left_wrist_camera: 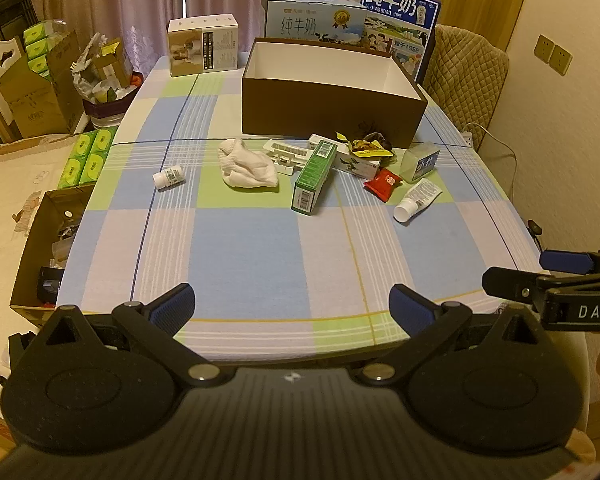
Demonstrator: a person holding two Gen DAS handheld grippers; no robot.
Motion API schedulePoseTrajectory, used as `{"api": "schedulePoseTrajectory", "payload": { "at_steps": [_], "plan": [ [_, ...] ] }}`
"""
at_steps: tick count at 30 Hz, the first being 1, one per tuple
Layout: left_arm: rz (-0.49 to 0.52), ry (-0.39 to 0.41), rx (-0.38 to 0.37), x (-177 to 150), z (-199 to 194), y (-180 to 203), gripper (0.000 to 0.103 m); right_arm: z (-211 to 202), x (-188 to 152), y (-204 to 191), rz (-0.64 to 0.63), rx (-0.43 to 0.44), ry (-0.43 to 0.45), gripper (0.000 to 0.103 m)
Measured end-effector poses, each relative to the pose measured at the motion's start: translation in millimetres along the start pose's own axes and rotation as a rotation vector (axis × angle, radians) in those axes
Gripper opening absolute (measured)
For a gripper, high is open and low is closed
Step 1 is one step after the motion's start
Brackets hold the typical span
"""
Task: Organize objects
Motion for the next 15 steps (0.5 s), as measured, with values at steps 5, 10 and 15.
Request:
{"api": "schedulePoseTrajectory", "payload": {
  "at_steps": [5, 10, 15],
  "plan": [
    [0.002, -0.002, -0.002, -1.0, 3.9, 5.3, 0.102, 0.9, 0.0, 0.2, -0.001, -0.001, 0.0, 0.101],
    [0.003, -0.003, -0.007, -3.1, 6.1, 7.7, 0.102, 1.6, -0.8, 1.6, 0.001, -0.002, -0.001, 0.101],
    [0.003, -0.004, -0.007, -3.1, 6.2, 7.9, 0.102, 1.8, -0.8, 1.9, -0.002, -0.001, -0.001, 0.101]
  ]
}}
Point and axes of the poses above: each gripper's, at about its wrist camera, not at the fingertips, and z roughly the way its jaws point, y to its right, x to its top, the point moved 3 cm from there along z, roughly the way its jaws point, and after that the axes turned 1 degree about x, right-handed, at the moved point
